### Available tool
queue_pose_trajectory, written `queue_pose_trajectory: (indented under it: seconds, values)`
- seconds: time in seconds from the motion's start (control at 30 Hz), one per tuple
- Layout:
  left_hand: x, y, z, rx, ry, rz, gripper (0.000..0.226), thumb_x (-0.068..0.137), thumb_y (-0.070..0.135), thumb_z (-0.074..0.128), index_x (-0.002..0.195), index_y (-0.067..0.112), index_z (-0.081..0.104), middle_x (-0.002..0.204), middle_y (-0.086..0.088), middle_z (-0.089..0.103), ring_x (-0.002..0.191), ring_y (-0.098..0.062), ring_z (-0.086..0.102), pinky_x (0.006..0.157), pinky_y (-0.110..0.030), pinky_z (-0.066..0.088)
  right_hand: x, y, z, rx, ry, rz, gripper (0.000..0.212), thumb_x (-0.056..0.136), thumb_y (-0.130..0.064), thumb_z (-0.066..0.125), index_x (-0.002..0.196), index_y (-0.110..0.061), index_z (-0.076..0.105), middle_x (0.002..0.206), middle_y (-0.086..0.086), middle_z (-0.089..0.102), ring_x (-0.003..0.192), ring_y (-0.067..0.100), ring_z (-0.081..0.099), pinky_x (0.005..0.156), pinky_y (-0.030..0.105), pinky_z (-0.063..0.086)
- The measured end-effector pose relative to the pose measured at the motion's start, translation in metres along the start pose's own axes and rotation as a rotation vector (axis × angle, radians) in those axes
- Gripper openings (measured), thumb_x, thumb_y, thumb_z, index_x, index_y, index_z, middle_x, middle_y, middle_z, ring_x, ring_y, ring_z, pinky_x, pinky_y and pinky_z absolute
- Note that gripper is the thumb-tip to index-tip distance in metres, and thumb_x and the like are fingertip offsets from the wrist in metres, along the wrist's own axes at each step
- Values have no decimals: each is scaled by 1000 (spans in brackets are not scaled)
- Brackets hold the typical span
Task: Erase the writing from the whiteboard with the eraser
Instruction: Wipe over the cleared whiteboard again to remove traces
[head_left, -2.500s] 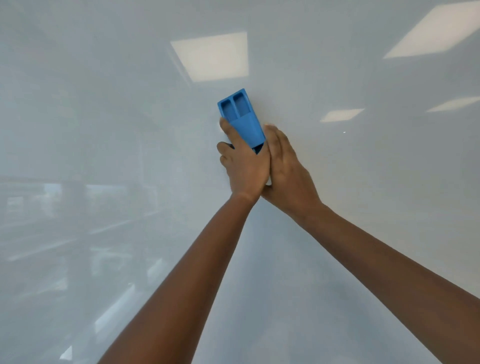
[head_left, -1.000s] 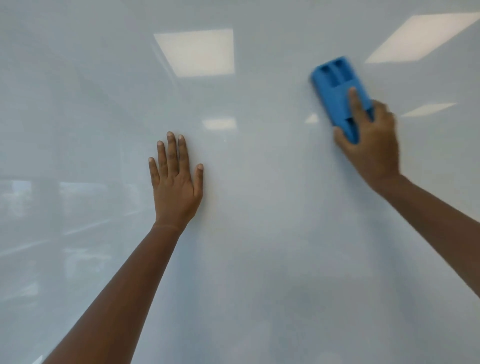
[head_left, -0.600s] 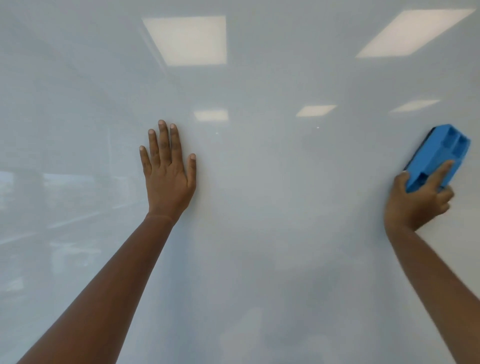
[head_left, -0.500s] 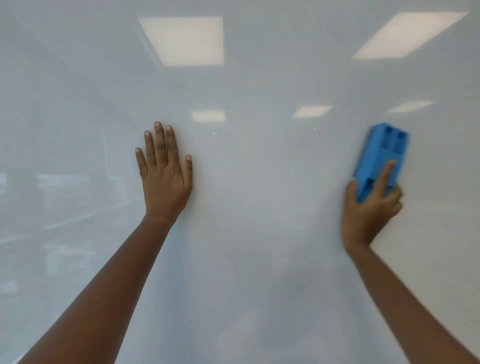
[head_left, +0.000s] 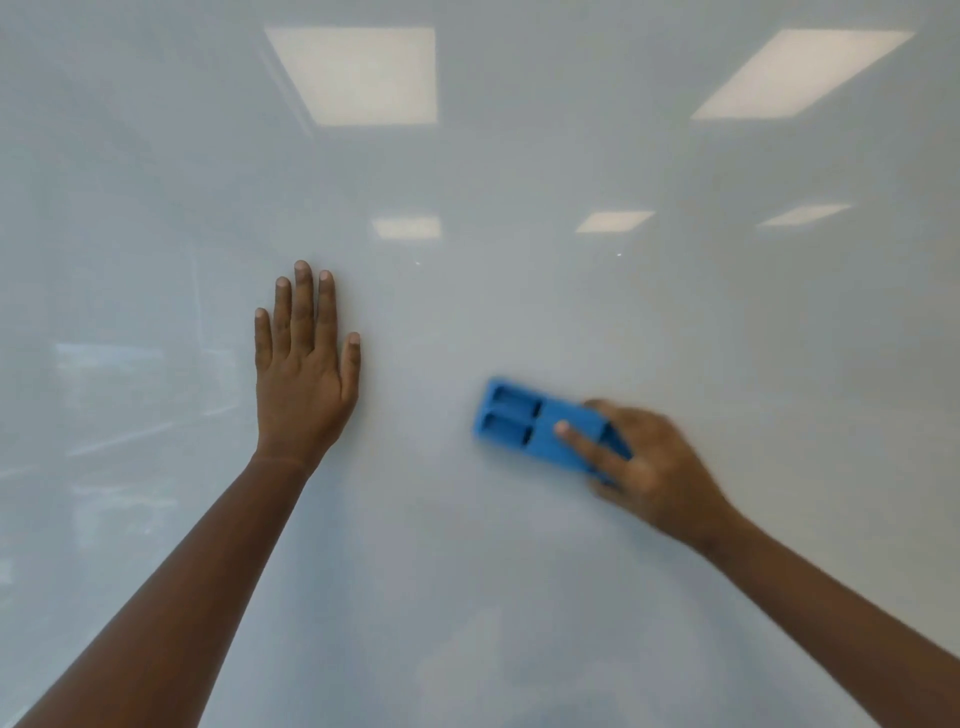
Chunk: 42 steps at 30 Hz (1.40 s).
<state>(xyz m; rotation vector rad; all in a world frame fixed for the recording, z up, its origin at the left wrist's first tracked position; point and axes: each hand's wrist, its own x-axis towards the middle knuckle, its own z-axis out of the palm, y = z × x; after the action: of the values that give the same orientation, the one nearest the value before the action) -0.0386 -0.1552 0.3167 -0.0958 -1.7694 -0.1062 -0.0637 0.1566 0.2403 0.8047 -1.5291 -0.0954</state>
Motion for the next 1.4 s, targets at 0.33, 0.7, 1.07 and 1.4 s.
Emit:
queue_pose_trajectory:
  seconds: [0.33, 0.7, 1.07, 1.4]
  values:
    - [-8, 4, 3, 4, -1, -20, 61, 93, 35, 11, 145, 4, 9, 154, -16, 9, 141, -26, 4, 114, -42, 1, -105, 28, -15, -21, 235, 1270, 65, 89, -16, 58, 143, -4, 24, 121, 41, 40, 107, 55, 41, 93, 61, 35]
    - [-38, 1, 4, 5, -27, 6, 55, 94, 32, 15, 142, 8, 5, 152, -12, 7, 140, -22, 2, 115, -41, 4, -54, -169, 56, 30, 182, 626, 36, 96, -37, 36, 131, -30, 32, 111, 25, 54, 88, 32, 46, 76, 39, 39]
    - [-78, 34, 3, -36, -110, -89, 61, 94, 34, 39, 141, 0, 21, 149, -24, 19, 137, -36, 9, 112, -49, 14, -1, -220, 95, 208, -91, -394, 29, 92, -27, 54, 120, -33, 51, 111, -7, 63, 93, 15, 62, 74, 28, 51]
    - [-12, -26, -59, -228, 263, -285, 46, 95, 28, 27, 130, 6, 48, 133, -18, 47, 127, -29, 38, 105, -37, 28, 147, -162, 67, 175, 157, -121, 43, 75, -12, 60, 116, -25, 64, 111, 9, 68, 77, 26, 64, 62, 30, 50]
